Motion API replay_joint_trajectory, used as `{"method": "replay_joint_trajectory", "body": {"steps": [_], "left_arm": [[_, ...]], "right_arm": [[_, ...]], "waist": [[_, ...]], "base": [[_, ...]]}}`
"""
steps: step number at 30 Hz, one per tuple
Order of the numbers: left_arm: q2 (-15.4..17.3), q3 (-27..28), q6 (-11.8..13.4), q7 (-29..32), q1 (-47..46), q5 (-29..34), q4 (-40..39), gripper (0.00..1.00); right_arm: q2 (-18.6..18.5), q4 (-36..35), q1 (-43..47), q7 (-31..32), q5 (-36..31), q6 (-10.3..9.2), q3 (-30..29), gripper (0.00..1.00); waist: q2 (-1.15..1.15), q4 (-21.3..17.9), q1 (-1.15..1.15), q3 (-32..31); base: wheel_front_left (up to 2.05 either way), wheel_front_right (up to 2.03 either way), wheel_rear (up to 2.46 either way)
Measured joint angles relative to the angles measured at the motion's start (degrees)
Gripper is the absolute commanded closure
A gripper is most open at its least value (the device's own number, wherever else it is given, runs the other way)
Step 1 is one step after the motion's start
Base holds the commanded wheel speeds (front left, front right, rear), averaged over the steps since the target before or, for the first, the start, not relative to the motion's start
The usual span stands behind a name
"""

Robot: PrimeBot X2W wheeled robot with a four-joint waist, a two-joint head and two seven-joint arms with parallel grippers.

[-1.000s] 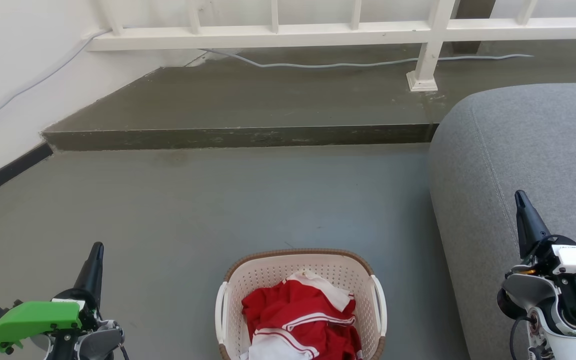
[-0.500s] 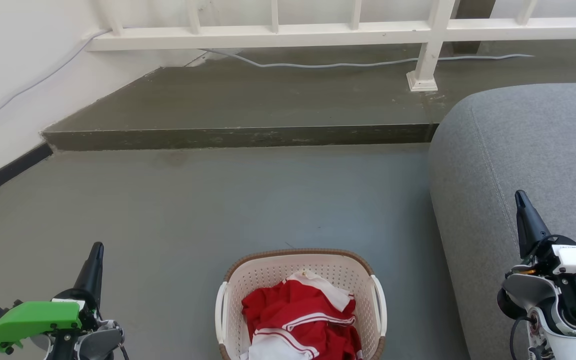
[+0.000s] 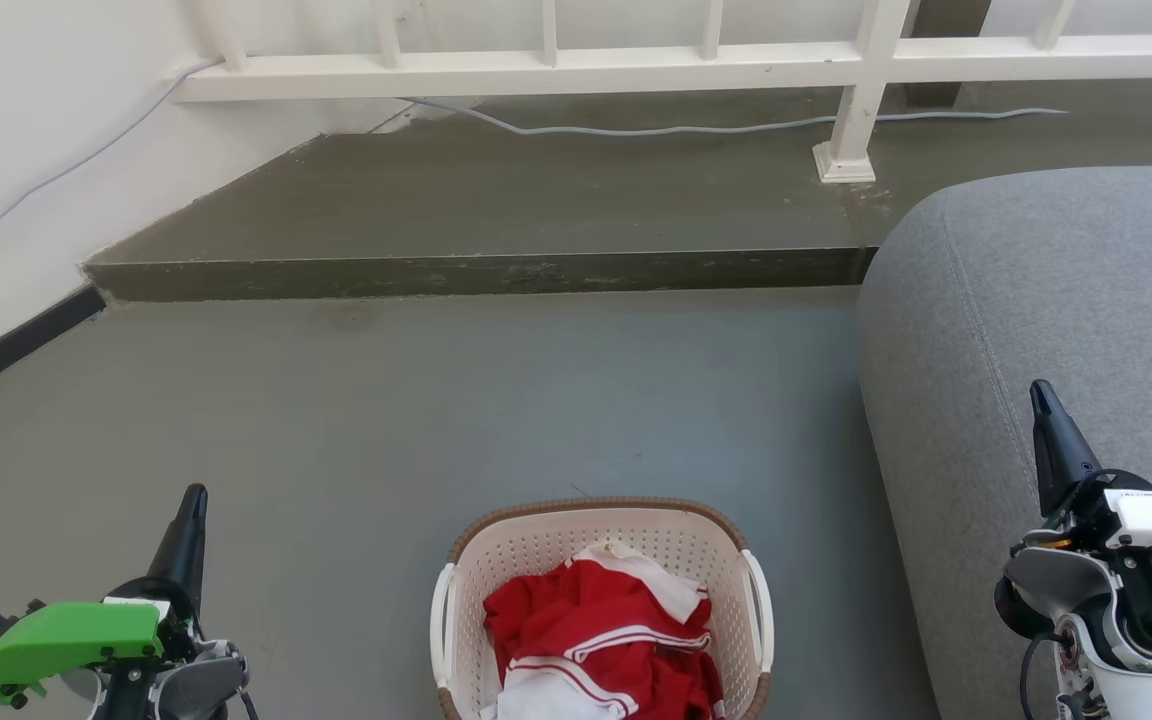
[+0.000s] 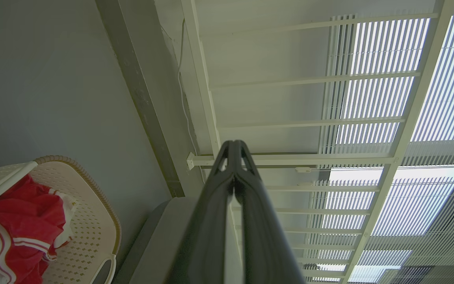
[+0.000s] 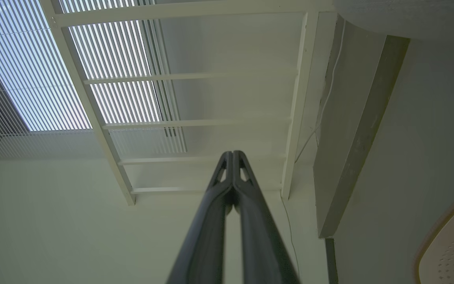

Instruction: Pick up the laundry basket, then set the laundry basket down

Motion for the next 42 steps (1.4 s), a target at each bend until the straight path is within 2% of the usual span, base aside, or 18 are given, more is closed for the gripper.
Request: {"method": "replay_joint_trajectory", "body": {"steps": [42], "left_arm": [[0.0,0.0,0.0,0.0,0.0,0.0,0.0,1.0]], "right_arm": [[0.0,-0.2,0.0,0.3,0.0,0.0,0.0,1.0]], "waist": [[0.0,0.0,0.0,0.0]], "base": [[0.0,0.0,0.0]]}}
